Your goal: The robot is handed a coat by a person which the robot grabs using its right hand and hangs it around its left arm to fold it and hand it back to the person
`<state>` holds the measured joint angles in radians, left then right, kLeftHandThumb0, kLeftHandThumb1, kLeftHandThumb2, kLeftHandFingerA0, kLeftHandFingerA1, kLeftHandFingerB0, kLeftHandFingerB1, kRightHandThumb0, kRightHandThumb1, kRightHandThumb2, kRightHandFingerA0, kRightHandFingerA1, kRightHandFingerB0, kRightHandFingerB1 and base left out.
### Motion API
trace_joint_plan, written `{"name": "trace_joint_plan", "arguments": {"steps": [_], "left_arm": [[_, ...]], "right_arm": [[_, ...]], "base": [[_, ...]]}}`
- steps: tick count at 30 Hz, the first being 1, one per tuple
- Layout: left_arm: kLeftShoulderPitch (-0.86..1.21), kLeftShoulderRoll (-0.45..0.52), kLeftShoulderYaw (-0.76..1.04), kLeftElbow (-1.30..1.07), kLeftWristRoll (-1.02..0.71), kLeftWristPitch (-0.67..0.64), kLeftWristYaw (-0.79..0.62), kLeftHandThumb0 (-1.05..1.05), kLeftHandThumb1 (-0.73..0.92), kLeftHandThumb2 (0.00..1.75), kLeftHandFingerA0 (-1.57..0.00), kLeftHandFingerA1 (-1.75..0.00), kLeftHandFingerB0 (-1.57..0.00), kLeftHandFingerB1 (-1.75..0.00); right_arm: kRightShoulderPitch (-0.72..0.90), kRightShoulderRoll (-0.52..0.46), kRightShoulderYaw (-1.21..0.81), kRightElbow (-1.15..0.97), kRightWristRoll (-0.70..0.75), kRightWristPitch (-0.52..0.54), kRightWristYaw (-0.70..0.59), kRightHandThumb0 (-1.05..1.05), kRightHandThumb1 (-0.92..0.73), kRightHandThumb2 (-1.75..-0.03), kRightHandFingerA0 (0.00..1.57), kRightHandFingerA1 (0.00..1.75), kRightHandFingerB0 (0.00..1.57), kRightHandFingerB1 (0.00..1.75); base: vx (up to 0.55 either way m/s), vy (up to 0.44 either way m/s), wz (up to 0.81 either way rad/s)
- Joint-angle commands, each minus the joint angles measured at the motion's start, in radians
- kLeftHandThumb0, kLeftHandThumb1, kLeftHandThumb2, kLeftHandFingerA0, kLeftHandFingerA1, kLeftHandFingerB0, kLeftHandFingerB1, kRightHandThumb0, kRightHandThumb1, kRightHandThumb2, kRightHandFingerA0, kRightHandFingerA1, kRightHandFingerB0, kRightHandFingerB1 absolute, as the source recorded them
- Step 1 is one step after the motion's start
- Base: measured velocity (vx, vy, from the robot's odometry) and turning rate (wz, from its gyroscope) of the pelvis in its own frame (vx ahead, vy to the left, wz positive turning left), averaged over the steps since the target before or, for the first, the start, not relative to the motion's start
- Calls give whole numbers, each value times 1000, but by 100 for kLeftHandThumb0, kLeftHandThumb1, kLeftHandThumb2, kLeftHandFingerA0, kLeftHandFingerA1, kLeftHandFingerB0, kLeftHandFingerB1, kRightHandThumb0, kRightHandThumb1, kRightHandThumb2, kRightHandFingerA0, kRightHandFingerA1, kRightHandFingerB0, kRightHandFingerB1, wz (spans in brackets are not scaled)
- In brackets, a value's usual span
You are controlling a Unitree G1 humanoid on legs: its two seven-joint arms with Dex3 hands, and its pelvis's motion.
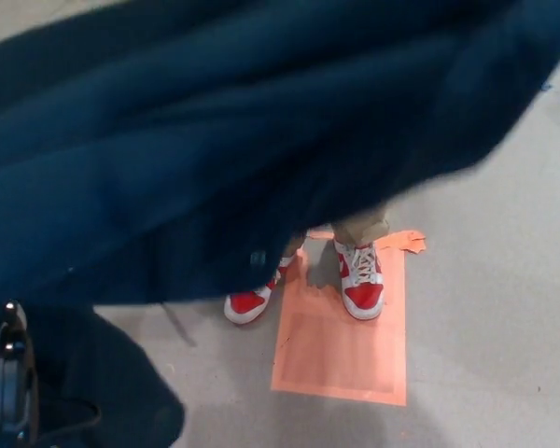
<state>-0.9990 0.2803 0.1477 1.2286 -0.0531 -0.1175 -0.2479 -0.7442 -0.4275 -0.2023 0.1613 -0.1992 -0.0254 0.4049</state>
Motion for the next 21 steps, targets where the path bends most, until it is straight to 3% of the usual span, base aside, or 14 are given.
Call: {"name": "trace_joint_plan", "arguments": {"steps": [1, 7, 8, 10, 11, 13, 15, 16, 17, 18, 19, 20, 21], "left_arm": [[22, 76, 40, -15, -21, -47, -19, -86, 74, 105, -8, -28, -8, -25], [17, 64, 42, -36, -29, -54, -37, -89, 72, 105, -8, -25, -8, -22], [17, 62, 44, -44, -33, -55, -46, -88, 72, 104, -9, -26, -9, -24], [15, 60, 41, -49, -30, -57, -50, -89, 72, 104, -9, -25, -9, -25], [13, 59, 43, -53, -32, -58, -55, -88, 71, 103, -9, -25, -9, -25], [13, 58, 42, -64, -32, -73, -62, -85, 71, 104, -6, -27, -10, -27], [4, 55, 41, -79, -34, -58, -65, -85, 72, 103, -9, -28, -9, -28], [1, 54, 39, -84, -31, -53, -62, -75, 86, 67, -9, -25, -9, -24], [0, 53, 36, -87, -27, -52, -60, -75, 86, 67, -9, -25, -9, -24], [-6, 47, 39, -90, -34, -44, -70, -83, 71, 102, -8, -30, -8, -30], [-8, 41, 40, -94, -37, -38, -73, -78, 74, 76, -8, -26, -8, -26], [-9, 37, 39, -97, -37, -34, -72, -78, 74, 76, -8, -26, -8, -26], [-6, 34, 37, -103, -35, -38, -74, -74, 86, 68, -10, -25, -9, -24]], "right_arm": [[630, 132, 43, 20, 4, -210, -109, -28, -85, -65, 112, 59, 110, 70], [677, 100, 233, 249, -197, -346, -250, -31, -86, -66, 106, 60, 101, 73], [665, 78, 285, 324, -261, -376, -315, -30, -87, -66, 101, 61, 90, 65], [638, 42, 350, 425, -333, -411, -411, -29, -87, -66, 96, 62, 83, 63], [621, 20, 387, 482, -378, -417, -479, -27, -86, -65, 100, 68, 88, 67], [598, 7, 430, 562, -413, -354, -550, -32, -89, -67, 92, 71, 81, 67], [570, -4, 475, 636, -440, -266, -586, -32, -87, -66, 84, 58, 71, 53], [558, -9, 491, 665, -443, -244, -591, -33, -87, -65, 85, 58, 74, 53], [548, -14, 505, 688, -444, -237, -596, -33, -87, -65, 85, 58, 74, 53], [533, -25, 520, 727, -436, -217, -564, -56, -88, -67, 90, 49, 78, 48], [518, -31, 532, 747, -424, -173, -510, -78, -89, -67, 43, 38, 29, 31], [507, -32, 539, 754, -412, -129, -461, -78, -89, -67, 43, 38, 29, 31], [489, -30, 542, 764, -385, -70, -383, -85, -70, -105, 4, 24, 5, 21]], "base": [[0, 0, 0], [0, 0, 0], [0, 0, 0], [0, 0, 0], [0, 0, 0], [0, 0, 0], [0, 0, 0], [0, 0, 0], [0, 0, 0], [0, 0, 0], [0, 0, 0], [0, 0, 0], [0, 0, 0]]}}
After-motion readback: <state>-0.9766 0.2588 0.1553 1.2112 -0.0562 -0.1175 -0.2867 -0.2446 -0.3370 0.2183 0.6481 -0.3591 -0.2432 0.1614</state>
